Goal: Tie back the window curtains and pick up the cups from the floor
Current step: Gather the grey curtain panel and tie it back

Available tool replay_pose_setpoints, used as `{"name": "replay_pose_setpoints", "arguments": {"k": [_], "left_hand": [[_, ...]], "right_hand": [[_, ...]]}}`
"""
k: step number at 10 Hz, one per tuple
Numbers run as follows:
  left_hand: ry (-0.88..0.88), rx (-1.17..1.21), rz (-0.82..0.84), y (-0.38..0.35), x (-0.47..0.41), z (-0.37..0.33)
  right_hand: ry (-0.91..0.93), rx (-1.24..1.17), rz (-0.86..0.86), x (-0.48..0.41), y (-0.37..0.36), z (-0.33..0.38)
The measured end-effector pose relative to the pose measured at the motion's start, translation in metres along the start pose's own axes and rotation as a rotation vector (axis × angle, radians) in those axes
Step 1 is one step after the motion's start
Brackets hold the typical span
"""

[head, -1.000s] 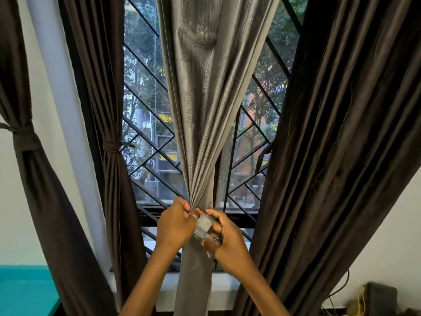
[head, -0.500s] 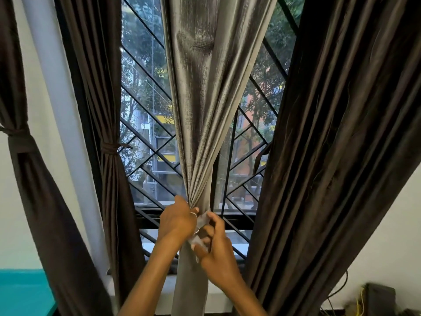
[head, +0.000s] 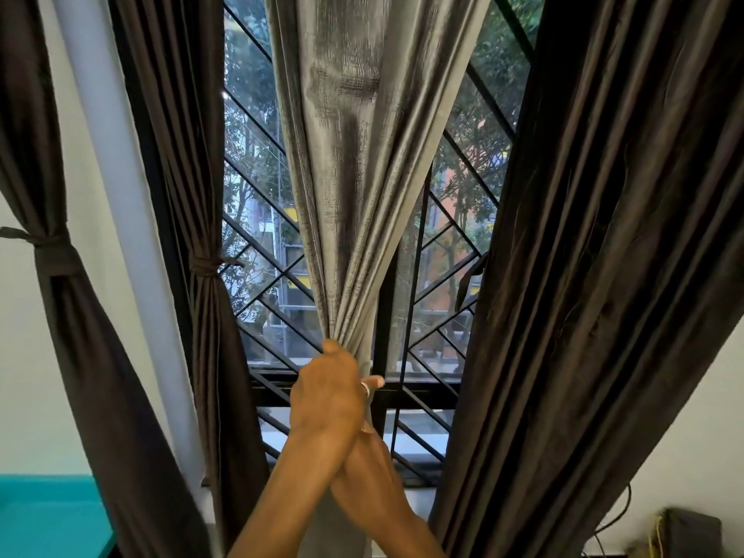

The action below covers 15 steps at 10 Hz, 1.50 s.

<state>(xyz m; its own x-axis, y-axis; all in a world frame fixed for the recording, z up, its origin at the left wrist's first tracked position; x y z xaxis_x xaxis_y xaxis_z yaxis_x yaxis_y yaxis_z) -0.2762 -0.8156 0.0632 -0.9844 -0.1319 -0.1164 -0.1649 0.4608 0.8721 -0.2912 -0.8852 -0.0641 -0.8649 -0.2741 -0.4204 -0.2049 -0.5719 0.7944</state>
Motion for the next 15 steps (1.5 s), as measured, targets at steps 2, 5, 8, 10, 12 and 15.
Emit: {"name": "replay_pose_setpoints", "arguments": {"k": [2, 5, 8, 10, 12, 15], "left_hand": [[-0.003, -0.011, 0.093, 0.001, -0.001, 0.003], [-0.108, -0.027, 0.149, -0.019, -0.015, 0.005], [-0.285, 0.090, 0.310, -0.017, -0.046, 0.044], [-0.393, 0.229, 0.489, -0.010, -0.047, 0.055], [-0.573, 0.180, 0.543, -0.009, -0.049, 0.063], [-0.731, -0.017, 0.259, -0.032, -0.056, 0.078]], "right_hand": [[-0.026, 0.085, -0.005, 0.001, 0.006, 0.002], [-0.012, 0.117, 0.024, 0.001, 0.002, 0.002], [0.094, 0.124, -0.006, 0.011, 0.038, 0.000], [0.111, 0.186, -0.025, 0.013, 0.081, 0.012], [0.240, 0.303, 0.089, -0.003, 0.090, 0.016], [0.454, 0.481, 0.203, -0.036, 0.123, 0.011]]}}
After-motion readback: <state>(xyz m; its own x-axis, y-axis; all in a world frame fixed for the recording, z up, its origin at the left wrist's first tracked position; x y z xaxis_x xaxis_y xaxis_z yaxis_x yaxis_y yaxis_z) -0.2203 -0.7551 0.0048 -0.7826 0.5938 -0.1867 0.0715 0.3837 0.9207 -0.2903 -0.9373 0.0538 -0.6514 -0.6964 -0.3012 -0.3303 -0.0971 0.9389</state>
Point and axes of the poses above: each hand's wrist, its own x-axis away from the middle knuckle, its own y-axis out of the back of the hand, z = x × y, the point moved 2 cm from there along -x, towards the middle knuckle, and after that the axes turned 11 degrees about y, right-handed, at the moved point
